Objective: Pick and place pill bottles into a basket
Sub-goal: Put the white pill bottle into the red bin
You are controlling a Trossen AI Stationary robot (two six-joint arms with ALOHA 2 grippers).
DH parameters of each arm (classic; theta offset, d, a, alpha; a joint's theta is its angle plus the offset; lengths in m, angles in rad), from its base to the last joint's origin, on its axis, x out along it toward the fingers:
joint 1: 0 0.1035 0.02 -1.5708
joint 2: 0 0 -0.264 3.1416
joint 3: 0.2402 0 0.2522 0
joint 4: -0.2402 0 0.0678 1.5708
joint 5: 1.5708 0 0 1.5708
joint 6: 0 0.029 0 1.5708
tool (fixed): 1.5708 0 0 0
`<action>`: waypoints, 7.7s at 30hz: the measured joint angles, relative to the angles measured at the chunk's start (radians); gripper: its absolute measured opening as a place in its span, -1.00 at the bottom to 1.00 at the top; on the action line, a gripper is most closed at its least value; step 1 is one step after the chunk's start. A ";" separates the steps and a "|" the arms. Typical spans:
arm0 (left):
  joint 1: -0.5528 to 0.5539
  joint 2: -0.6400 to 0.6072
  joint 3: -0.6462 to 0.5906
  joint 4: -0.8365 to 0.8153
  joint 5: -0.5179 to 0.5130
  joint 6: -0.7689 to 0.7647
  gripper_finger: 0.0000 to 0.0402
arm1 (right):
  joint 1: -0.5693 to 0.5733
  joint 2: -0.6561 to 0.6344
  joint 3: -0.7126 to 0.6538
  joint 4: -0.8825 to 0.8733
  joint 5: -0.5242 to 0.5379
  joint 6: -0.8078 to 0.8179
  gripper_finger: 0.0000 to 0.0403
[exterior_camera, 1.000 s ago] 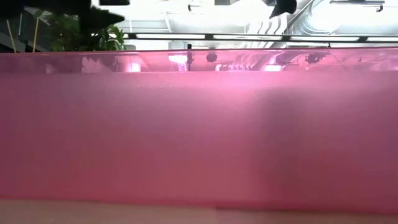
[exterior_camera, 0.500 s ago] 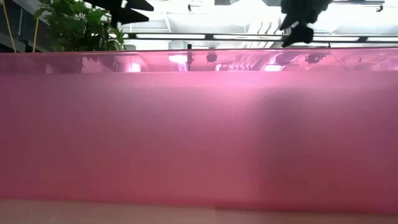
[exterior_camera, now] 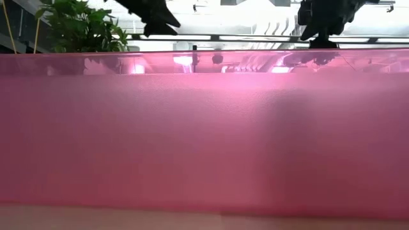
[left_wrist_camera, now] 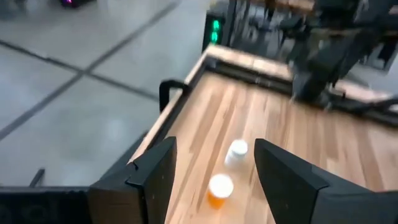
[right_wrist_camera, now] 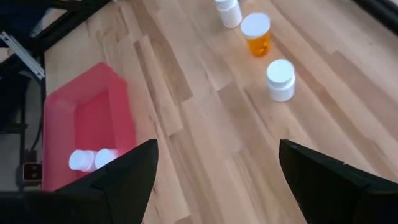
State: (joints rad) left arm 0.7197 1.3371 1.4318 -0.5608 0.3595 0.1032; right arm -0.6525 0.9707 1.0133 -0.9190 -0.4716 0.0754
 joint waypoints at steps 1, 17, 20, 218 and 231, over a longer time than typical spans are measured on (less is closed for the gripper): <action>0.000 0.031 0.052 -0.055 -0.005 0.020 0.24 | 0.009 0.000 -0.005 0.001 0.001 0.004 0.60; -0.033 0.367 0.607 -0.642 -0.169 0.237 0.24 | 0.085 0.003 -0.017 0.012 0.079 0.033 0.60; -0.063 0.394 0.610 -0.698 -0.236 0.245 0.24 | 0.095 0.003 -0.017 0.012 0.084 0.039 0.60; -0.090 0.703 0.810 -0.530 -0.337 -0.239 -0.07 | 0.322 0.003 -0.016 0.011 0.261 0.161 0.60; -0.099 0.607 0.907 -0.347 -0.291 -0.243 -0.07 | 0.322 0.003 -0.016 0.011 0.261 0.160 0.60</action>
State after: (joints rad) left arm 0.6209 1.9437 2.3383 -0.9082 0.0684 -0.1398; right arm -0.3305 0.9741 0.9970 -0.9077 -0.2108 0.2356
